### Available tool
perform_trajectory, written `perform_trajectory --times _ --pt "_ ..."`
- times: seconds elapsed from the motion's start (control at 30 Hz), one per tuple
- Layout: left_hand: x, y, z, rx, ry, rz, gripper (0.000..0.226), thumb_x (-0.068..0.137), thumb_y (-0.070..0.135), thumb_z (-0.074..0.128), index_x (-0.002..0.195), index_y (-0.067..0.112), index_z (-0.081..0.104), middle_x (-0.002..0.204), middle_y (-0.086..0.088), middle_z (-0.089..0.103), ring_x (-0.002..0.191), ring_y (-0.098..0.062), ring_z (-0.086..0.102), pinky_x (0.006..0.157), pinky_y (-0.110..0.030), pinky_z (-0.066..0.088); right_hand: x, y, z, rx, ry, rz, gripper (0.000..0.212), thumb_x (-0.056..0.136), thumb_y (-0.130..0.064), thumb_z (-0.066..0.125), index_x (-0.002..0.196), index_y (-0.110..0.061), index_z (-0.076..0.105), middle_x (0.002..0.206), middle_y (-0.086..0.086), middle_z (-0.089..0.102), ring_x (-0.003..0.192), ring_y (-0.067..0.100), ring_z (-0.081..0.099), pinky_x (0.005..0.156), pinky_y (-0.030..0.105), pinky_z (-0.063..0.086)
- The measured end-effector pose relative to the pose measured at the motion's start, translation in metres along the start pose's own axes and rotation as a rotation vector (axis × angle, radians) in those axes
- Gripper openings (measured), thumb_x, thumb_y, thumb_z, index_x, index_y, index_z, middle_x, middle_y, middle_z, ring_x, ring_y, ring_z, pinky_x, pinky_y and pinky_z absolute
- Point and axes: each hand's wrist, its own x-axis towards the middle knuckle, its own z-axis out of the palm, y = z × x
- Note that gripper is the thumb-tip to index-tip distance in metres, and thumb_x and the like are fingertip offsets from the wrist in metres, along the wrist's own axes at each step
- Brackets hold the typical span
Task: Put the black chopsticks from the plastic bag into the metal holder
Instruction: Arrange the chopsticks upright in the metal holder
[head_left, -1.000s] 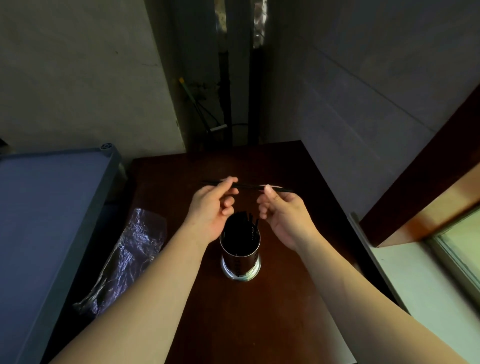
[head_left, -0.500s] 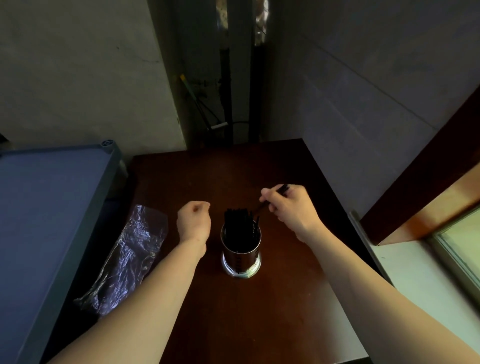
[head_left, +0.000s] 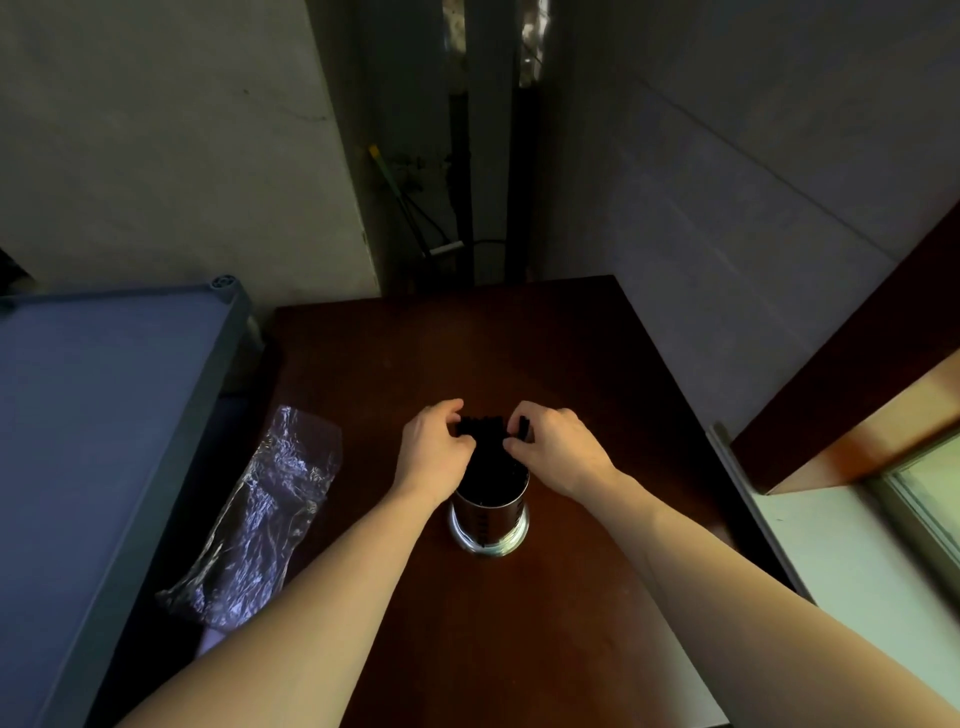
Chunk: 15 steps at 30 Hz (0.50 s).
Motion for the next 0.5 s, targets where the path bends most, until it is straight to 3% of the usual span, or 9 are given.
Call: perform_trajectory --times 0.13,0.33,0.5 --pt "0.0 0.002 0.002 0.013 -0.002 0.002 0.054 0.093 0.007 0.063 0.145 0.018 0.052 0.14 -0.009 0.061 0.123 -0.02 0.063 0.093 -0.02 0.047 0.002 0.002 0.007 0.015 0.014 0.017 0.019 0.095 -0.03 0.064 0.109 -0.024 0.054 0.09 0.001 0.067 0.079 0.022 0.067 0.067 0.042 0.059" --pt "0.0 0.001 0.005 0.005 -0.004 0.003 0.049 0.094 0.009 0.065 0.142 0.016 0.056 0.139 -0.011 0.063 0.122 -0.021 0.064 0.101 -0.03 0.052 0.004 0.006 0.015 0.07 0.015 0.031 0.044 0.092 -0.028 0.07 0.129 -0.023 0.047 0.09 0.0 0.065 0.082 0.019 0.067 0.071 0.041 0.06" --pt "0.002 -0.002 0.006 0.006 -0.007 0.018 0.046 0.095 0.011 0.067 0.139 0.019 0.059 0.135 -0.01 0.065 0.118 -0.02 0.066 0.101 -0.033 0.054 0.01 0.009 0.019 0.13 -0.003 0.103 0.071 0.087 -0.03 0.078 0.147 -0.02 0.041 0.113 0.011 0.065 0.098 0.027 0.067 0.081 0.039 0.059"
